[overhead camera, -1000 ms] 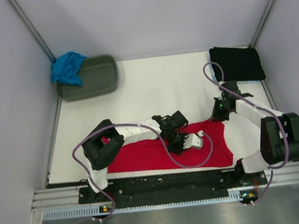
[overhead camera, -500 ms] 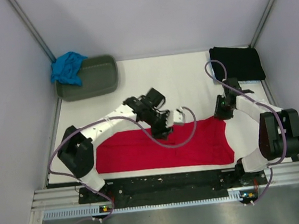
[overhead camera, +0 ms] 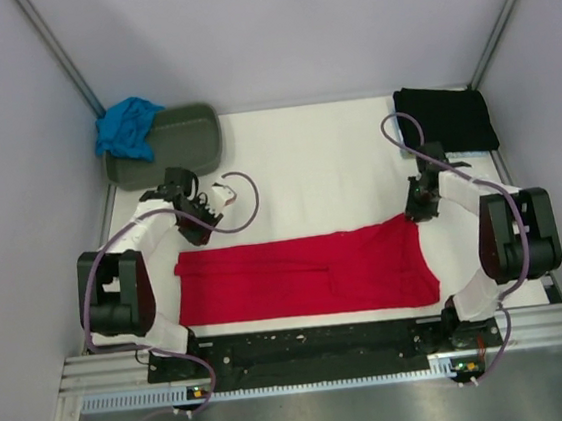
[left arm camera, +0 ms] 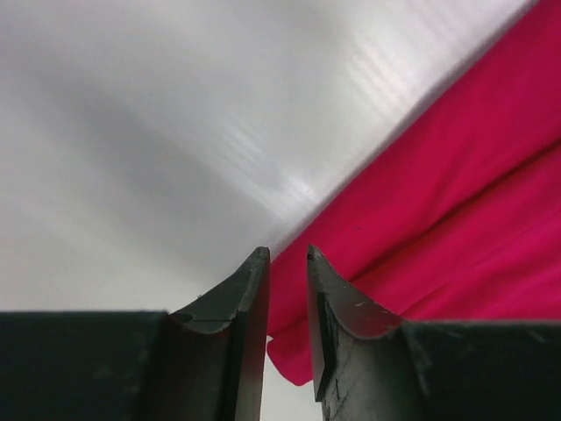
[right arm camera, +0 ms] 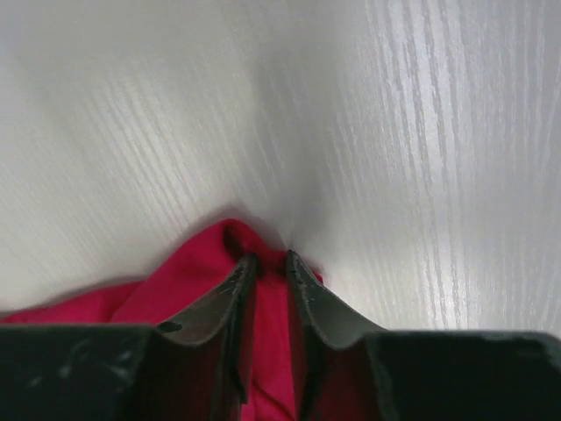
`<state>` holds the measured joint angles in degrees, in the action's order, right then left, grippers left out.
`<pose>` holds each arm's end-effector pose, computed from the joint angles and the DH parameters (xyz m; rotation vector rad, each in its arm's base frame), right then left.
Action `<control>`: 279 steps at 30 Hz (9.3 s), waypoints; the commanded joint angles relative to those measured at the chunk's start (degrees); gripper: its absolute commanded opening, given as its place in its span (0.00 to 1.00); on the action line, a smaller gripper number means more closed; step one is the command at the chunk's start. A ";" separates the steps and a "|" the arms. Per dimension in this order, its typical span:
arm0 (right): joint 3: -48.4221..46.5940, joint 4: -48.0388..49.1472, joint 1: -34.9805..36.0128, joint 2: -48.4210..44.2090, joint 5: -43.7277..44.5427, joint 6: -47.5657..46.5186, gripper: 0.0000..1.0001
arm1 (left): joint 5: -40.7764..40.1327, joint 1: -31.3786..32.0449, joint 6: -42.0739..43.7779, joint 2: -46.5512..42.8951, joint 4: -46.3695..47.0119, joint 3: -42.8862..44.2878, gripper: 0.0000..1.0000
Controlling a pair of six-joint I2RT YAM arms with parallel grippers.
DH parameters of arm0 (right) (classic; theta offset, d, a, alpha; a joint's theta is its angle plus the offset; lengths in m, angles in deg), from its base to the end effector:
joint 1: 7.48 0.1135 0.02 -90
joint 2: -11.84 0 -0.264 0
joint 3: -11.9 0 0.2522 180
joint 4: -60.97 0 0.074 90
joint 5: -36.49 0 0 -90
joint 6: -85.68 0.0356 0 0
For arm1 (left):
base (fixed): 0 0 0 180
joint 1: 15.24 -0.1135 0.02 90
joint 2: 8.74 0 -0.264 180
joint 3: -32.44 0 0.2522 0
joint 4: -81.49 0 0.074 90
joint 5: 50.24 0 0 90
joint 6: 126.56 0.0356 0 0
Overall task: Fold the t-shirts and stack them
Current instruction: Fold the other side of the tshirt into a rectangle, then rotate the tshirt 90 degrees, then grab the bottom of the folded rectangular tshirt with both arms, then fold the folded rectangular tshirt in 1/3 of the way
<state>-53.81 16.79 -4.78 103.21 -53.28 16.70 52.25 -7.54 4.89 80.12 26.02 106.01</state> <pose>0.2911 0.0136 0.1653 0.4459 2.7590 0.0966 0.2902 -0.0470 0.2083 1.1919 2.4836 -0.1529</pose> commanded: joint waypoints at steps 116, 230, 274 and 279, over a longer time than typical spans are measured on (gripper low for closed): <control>-32.00 1.76 55.57 25.70 -17.90 -11.52 0.00 | 13.61 -18.43 -20.97 -23.12 10.51 -14.29 0.38; 23.64 17.66 68.58 -25.91 -16.67 -64.96 0.56 | 18.37 40.19 36.79 -16.09 0.47 -27.02 0.70; 6.07 34.11 23.85 -11.58 -20.18 -70.06 0.00 | 6.58 23.32 -2.95 22.84 5.51 33.43 0.00; 4.31 34.28 23.23 -6.39 -19.92 -70.85 0.00 | 6.32 22.71 -2.52 25.75 4.27 35.37 0.00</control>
<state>-45.85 48.09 18.95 94.25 -70.79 -52.35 59.12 15.59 2.92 104.64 31.90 138.73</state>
